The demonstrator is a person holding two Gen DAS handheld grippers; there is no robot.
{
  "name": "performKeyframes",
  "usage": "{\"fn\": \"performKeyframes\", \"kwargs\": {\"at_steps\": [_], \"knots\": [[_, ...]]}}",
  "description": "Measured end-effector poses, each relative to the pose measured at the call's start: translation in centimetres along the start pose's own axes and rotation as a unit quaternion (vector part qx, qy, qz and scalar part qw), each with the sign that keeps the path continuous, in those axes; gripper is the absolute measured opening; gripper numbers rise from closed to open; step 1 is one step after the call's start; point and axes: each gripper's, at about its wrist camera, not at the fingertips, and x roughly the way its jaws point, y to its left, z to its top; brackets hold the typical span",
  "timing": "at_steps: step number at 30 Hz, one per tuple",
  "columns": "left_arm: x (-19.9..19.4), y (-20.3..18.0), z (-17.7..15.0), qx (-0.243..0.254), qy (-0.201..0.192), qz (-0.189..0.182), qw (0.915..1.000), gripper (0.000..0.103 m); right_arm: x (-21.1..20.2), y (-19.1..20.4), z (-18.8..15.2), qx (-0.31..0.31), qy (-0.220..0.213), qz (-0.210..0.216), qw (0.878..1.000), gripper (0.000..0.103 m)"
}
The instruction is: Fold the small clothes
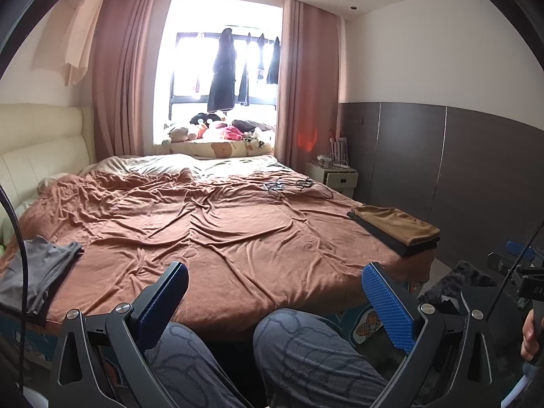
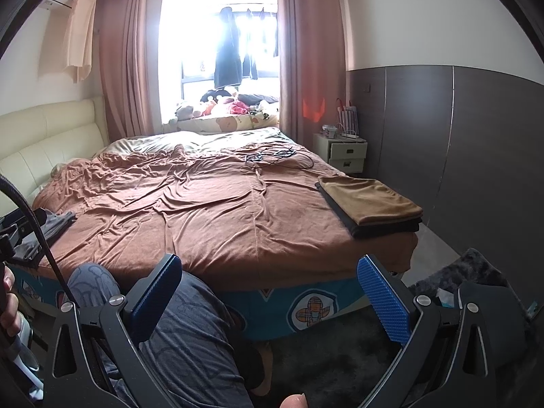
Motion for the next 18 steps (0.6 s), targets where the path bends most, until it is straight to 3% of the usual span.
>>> {"fn": "performKeyframes", "kwargs": {"at_steps": [18], "knots": [[0.16, 0.5, -0.14, -0.003, 0.002, -0.003, 1.0, 0.103, 0.25, -0.1, 0.22, -0.001, 0.001, -0.005, 1.0, 0.103]]}}
